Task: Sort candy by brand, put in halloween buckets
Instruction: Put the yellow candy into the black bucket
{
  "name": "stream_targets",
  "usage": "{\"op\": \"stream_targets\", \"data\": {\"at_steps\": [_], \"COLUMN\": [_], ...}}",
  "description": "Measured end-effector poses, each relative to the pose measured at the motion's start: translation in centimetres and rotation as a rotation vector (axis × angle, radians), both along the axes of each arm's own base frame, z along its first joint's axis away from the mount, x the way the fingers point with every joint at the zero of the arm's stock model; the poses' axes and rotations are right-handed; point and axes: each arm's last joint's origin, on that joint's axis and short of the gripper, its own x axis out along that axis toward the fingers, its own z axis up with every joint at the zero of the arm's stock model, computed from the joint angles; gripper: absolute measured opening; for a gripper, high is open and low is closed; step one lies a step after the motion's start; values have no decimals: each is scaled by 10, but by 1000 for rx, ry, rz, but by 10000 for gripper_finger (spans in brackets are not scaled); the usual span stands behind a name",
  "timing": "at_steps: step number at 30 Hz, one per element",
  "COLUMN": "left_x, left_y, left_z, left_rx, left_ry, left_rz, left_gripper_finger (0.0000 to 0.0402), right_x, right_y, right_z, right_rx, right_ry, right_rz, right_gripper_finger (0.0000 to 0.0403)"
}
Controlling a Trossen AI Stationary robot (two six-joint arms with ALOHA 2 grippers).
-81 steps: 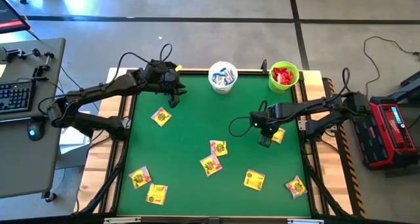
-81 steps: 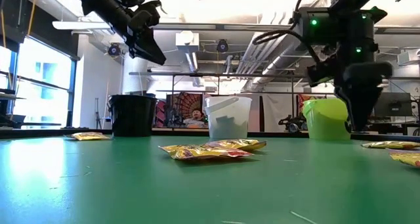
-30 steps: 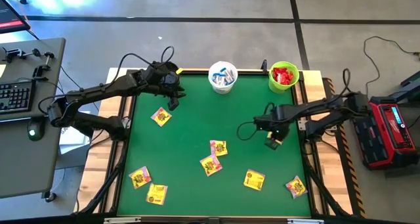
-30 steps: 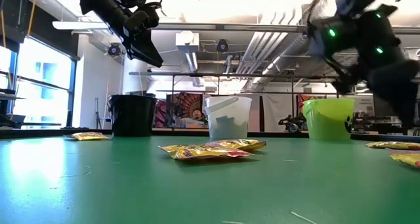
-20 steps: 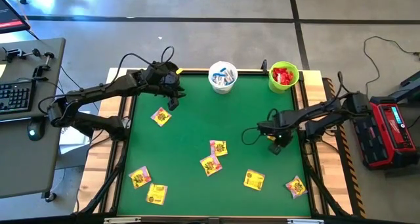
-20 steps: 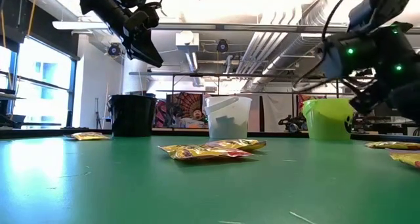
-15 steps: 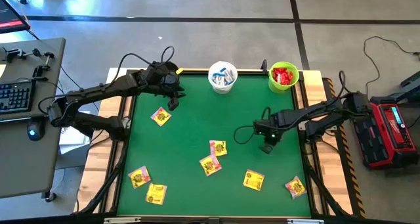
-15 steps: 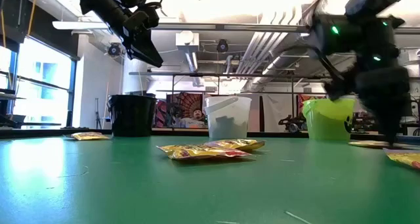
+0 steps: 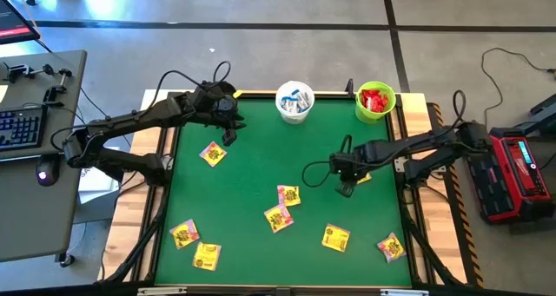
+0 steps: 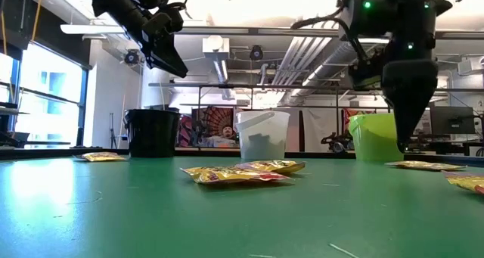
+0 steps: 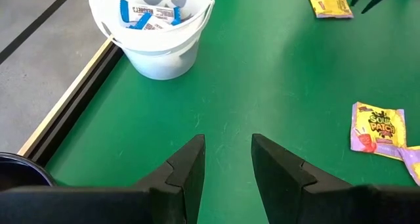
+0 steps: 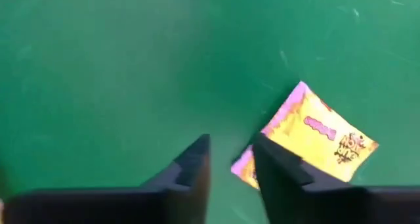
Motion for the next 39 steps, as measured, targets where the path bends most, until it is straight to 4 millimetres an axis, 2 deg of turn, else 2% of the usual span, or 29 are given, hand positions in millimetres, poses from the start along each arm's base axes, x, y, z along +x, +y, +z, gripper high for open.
{"op": "stream_targets", "data": {"at_steps": [6, 10, 14, 19, 28, 34, 39], "left_x": [0, 0, 0, 0, 0, 1, 5], "left_y": [0, 0, 0, 0, 0, 0, -5], "left_z": [0, 0, 0, 0, 0, 0, 3], "left_rx": [-3, 1, 2, -3, -5, -2, -85], "left_ry": [-1, 0, 1, -1, -2, -8, -77], "left_rz": [3, 0, -1, 3, 6, 4, -59], "left_gripper_finger": [117, 117, 117, 117, 117, 117, 117], "right_x": [-8, -13, -12, -12, -1, 18, 43], "right_y": [-7, -17, -25, -32, -36, -39, -42], "right_z": [-17, -31, -43, -45, -34, -11, 20], "right_rx": [-70, -95, -27, -5, 6, 9, 22], "right_ry": [45, 84, 62, 59, 9, -79, -245], "right_rz": [-179, -266, -322, -357, -294, -241, -109], "right_gripper_finger": [189, 205, 203, 169, 13, 15, 6]}}
